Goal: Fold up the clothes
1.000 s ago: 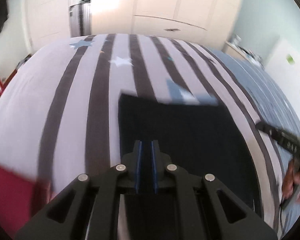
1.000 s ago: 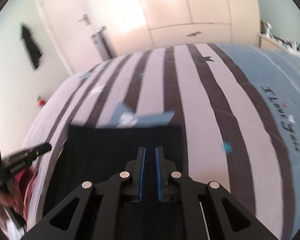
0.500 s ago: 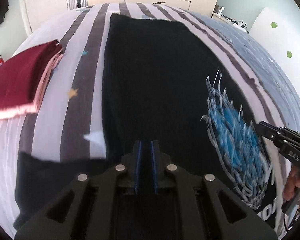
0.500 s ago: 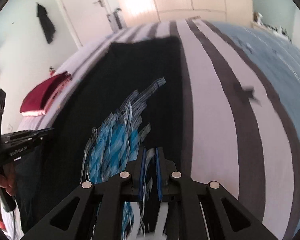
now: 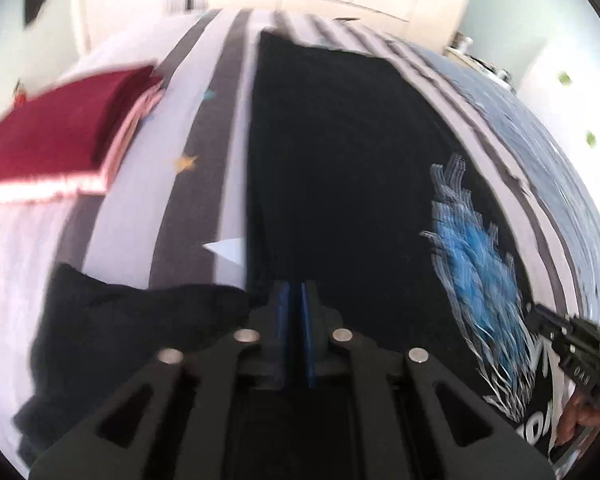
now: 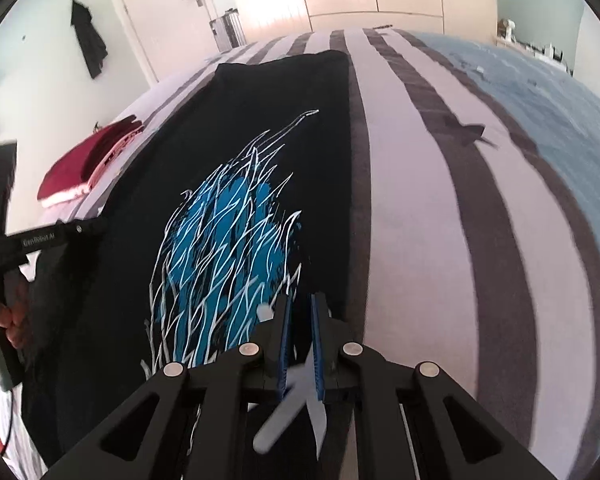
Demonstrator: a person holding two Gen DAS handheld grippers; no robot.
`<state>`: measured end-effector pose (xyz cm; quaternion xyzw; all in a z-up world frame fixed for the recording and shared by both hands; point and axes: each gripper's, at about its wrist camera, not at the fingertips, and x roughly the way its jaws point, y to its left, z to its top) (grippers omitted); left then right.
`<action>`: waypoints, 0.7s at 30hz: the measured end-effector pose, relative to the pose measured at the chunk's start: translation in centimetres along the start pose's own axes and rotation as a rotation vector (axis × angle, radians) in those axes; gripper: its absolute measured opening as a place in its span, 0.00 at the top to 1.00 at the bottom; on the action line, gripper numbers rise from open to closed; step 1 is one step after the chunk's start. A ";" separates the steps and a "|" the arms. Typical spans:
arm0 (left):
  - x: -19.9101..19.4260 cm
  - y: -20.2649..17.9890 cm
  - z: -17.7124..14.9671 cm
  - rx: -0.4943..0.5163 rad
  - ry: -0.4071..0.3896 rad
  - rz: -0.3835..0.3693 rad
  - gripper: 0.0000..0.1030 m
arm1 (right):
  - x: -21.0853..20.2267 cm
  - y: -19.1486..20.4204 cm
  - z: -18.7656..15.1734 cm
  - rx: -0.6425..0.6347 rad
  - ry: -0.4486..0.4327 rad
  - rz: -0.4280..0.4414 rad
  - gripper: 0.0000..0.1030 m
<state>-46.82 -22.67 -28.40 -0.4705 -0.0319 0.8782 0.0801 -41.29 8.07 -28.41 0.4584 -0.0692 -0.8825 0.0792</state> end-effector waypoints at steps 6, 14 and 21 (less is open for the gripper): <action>-1.7 -2.3 -5.2 0.052 0.046 0.004 0.94 | -2.7 1.2 -3.1 -0.011 0.023 0.028 0.91; -5.2 -2.3 -10.5 -0.013 0.060 0.038 0.94 | -5.9 2.5 -8.4 -0.022 0.078 0.038 0.91; -7.5 -2.5 -15.6 -0.049 0.084 0.084 0.94 | -8.0 3.2 -12.7 -0.042 0.141 0.041 0.90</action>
